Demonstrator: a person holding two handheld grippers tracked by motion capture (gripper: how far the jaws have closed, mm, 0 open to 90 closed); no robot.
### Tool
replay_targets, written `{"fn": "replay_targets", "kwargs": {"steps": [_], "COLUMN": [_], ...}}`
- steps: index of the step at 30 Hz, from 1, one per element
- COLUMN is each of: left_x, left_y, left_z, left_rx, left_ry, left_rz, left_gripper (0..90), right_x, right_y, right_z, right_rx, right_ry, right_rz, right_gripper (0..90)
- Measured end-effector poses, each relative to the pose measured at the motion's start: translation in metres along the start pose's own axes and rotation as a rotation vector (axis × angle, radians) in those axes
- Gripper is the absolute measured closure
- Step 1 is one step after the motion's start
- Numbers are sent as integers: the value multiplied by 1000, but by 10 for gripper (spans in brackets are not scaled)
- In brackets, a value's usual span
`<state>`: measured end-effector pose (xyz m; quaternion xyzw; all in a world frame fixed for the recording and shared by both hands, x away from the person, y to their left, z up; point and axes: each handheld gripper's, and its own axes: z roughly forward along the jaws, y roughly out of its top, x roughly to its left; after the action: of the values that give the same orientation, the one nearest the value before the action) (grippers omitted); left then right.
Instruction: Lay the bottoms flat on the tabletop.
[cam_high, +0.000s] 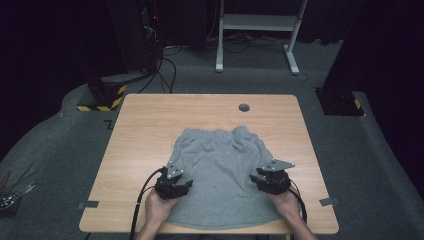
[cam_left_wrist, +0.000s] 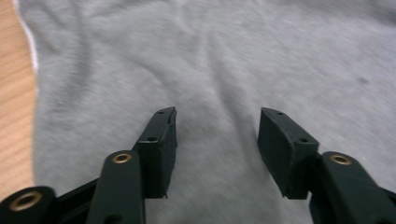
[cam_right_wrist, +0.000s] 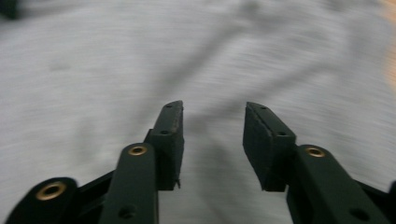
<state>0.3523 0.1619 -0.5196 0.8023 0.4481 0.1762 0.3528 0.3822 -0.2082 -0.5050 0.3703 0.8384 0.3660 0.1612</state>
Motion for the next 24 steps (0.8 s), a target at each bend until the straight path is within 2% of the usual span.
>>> {"fn": "replay_targets", "kwargs": {"steps": [2, 3, 4, 7, 9, 11, 13, 14, 15, 16, 18, 21, 22, 24], "left_x": [3, 5, 6, 16, 22, 28, 28, 26, 22, 16, 6, 0, 0, 2], "left_y": [2, 3, 5, 13, 20, 29, 36, 37, 36, 33, 27, 13, 7, -4], "left_z": [4, 6, 8, 19, 28, 34, 34, 31, 24, 17, 6, 3, 4, 1], "left_rx": [-10, -13, -16, -37, -47, -28, 11, 4, -19, -40, -36, 10, 25, -27], "left_ry": [13, 22, 31, 34, 38, 49, 62, 59, 40, 22, 0, -11, -7, -17], "left_rz": [-10, -3, 5, 15, 11, 1, -12, -12, -5, 3, 28, 50, 46, 10], "left_gripper": [463, 464, 464, 464, 462, 455, 453, 453, 456, 463, 464, 453, 448, 436], "right_x": [-10, -12, -13, -13, -19, -24, -28, -27, -24, -21, -12, 2, 5, 11], "right_y": [-5, -8, -12, -12, -8, -4, 0, 1, 2, 1, -1, -6, -10, -15], "right_z": [5, 8, 8, 11, 16, 21, 24, 24, 22, 18, 11, 10, 9, 7], "right_rx": [30, 50, 23, 1, 1, 3, 5, 11, 14, 2, -21, 38, 22, 9], "right_ry": [-18, -31, -35, -54, -71, -91, -102, -116, -121, -87, -33, 0, -5, 5], "right_rz": [41, 35, 26, 20, 27, 51, 50, 52, 49, 50, 21, -26, -40, -39], "right_gripper": [523, 514, 519, 501, 493, 486, 485, 495, 541, 588, 637, 649, 651, 631]}}
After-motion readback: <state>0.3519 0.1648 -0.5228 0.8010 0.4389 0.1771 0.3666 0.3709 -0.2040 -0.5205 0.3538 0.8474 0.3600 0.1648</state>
